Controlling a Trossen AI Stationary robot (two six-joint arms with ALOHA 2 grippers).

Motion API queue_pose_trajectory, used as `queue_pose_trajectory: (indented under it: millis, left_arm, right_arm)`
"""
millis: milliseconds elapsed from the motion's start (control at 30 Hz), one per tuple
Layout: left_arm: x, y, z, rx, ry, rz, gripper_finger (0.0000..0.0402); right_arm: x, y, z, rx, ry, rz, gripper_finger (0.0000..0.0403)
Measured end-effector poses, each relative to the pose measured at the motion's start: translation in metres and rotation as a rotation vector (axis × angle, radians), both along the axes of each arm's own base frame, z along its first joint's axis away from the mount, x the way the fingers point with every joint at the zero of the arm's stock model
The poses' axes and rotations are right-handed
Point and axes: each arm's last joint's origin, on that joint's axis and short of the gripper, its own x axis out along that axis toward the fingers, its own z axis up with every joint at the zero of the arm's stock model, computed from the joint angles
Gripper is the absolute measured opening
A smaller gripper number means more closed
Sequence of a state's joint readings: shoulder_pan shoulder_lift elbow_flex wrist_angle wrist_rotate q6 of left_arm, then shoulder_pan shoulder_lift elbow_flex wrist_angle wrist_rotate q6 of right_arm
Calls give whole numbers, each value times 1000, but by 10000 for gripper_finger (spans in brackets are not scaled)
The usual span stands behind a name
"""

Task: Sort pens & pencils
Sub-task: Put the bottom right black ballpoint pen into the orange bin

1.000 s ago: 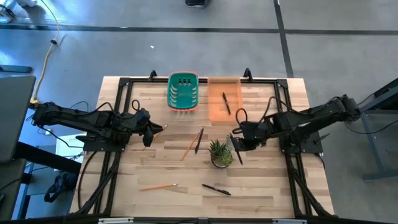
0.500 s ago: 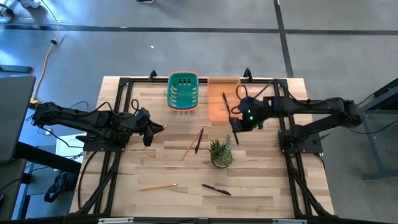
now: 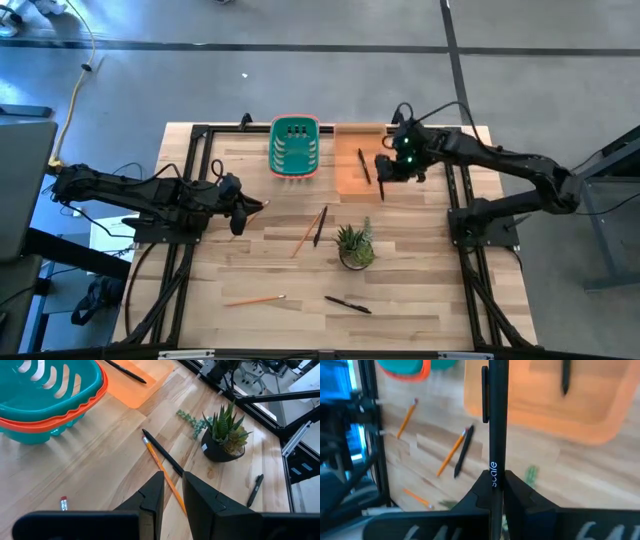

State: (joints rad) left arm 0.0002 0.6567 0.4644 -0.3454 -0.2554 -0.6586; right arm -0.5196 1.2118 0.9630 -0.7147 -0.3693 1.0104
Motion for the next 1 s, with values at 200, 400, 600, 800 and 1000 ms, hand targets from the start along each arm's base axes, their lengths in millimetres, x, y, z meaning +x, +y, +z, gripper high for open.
queue_pose_trajectory:
  millis: [200, 400, 600, 800, 1000]
  left_arm:
    - [0, 0, 0, -2, -1, 1, 58]
    - [0, 0, 0, -3, -1, 2, 58]
    - [0, 0, 0, -3, -1, 2, 58]
    - [0, 0, 0, -3, -1, 2, 58]
    - [0, 0, 0, -2, 0, 1, 58]
  right_arm:
    - [-9, -24, -5, -1, -8, -33, 2]
    - [-6, -49, -15, -16, -52, -34, 2]
    - [0, -71, -29, -5, -96, -34, 2]
    - [6, -89, -36, -10, -96, -12, 2]
    - [18, -112, -32, -25, -78, 21, 2]
